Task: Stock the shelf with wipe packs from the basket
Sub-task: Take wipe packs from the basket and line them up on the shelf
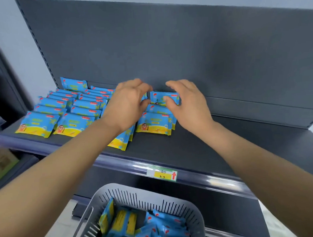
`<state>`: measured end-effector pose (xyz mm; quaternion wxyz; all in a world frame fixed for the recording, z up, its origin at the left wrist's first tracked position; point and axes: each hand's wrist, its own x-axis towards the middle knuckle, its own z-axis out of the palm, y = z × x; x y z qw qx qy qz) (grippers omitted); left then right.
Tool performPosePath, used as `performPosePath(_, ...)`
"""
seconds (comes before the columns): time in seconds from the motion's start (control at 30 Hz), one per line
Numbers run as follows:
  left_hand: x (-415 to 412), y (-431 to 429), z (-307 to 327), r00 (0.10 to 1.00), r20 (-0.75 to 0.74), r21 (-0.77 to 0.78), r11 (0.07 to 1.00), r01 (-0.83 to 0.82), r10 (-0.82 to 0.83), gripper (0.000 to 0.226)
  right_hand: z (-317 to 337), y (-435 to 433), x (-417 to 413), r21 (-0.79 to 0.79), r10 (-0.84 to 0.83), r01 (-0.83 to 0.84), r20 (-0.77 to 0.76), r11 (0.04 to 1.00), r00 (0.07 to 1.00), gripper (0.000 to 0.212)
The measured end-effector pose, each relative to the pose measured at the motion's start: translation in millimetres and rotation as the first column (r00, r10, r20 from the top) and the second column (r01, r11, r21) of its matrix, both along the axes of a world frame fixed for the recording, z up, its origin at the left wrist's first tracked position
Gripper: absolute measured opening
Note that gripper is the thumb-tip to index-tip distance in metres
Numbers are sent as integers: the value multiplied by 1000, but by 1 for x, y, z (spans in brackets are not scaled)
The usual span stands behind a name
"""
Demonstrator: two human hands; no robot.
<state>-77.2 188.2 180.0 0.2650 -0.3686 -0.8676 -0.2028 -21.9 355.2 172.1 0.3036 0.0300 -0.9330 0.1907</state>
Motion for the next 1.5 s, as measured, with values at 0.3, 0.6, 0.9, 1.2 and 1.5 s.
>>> performPosePath(0.3, 82, -68, 50, 960, -278, 55, 998, 38, -21, 32, 60, -64, 82, 164, -53, 90, -218, 982, 975, 45)
performPosePath(0.6, 141, -114, -46, 978, 9, -40, 977, 207, -207, 31, -45, -103, 154, 130, -1, 2, -6, 992, 1000, 40)
performPosePath(0.9, 155, -137, -204, 807, 590, -338, 899, 278, -27, 30, -205, -100, 183, 95, 58, -196, 753, 976, 656, 36)
performPosePath(1.2, 159, -139, -278, 614, 784, -384, 847, 368, 89, 30, -272, -106, 206, 69, -19, -374, 990, 925, 137, 30)
performPosePath(1.5, 159, -128, -307, 523, 816, -490, 773, 404, 245, 41, -280, -96, 198, 27, 30, -276, 979, 961, 200, 18)
